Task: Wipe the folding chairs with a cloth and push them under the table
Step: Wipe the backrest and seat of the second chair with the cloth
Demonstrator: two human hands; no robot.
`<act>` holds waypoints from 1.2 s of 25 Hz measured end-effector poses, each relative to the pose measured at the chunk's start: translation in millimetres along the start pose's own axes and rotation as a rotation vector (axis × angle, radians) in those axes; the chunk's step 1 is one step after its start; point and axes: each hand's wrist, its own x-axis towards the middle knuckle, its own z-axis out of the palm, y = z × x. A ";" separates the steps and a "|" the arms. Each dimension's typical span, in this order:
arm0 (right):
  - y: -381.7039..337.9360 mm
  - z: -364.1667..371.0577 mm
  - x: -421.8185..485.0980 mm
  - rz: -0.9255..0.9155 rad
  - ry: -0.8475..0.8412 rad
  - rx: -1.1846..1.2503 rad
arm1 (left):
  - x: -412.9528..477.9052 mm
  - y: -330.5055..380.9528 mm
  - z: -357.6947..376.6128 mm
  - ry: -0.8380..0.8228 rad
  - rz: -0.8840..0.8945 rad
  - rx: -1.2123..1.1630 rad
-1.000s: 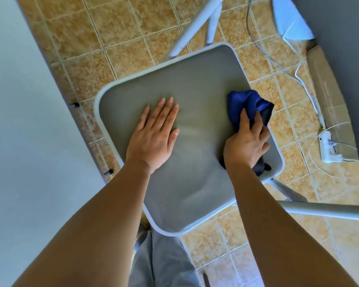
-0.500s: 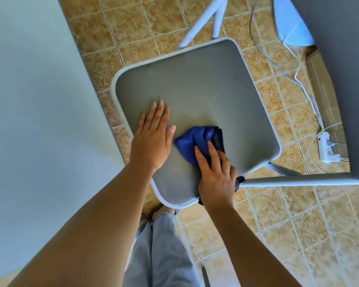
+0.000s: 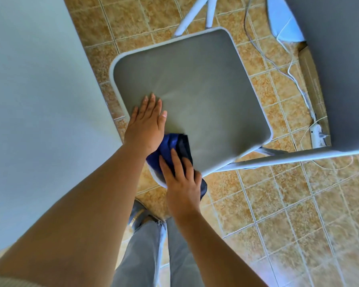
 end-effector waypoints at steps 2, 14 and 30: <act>28.3 1.4 -14.0 -0.134 0.006 -0.067 | -0.5 0.2 1.0 0.006 -0.011 0.024; 78.9 -25.9 130.5 0.499 -0.020 0.097 | -2.7 18.8 16.9 0.119 -0.161 0.047; 126.2 -33.1 204.8 0.294 -0.014 0.029 | -2.6 46.5 42.0 0.299 -0.375 0.064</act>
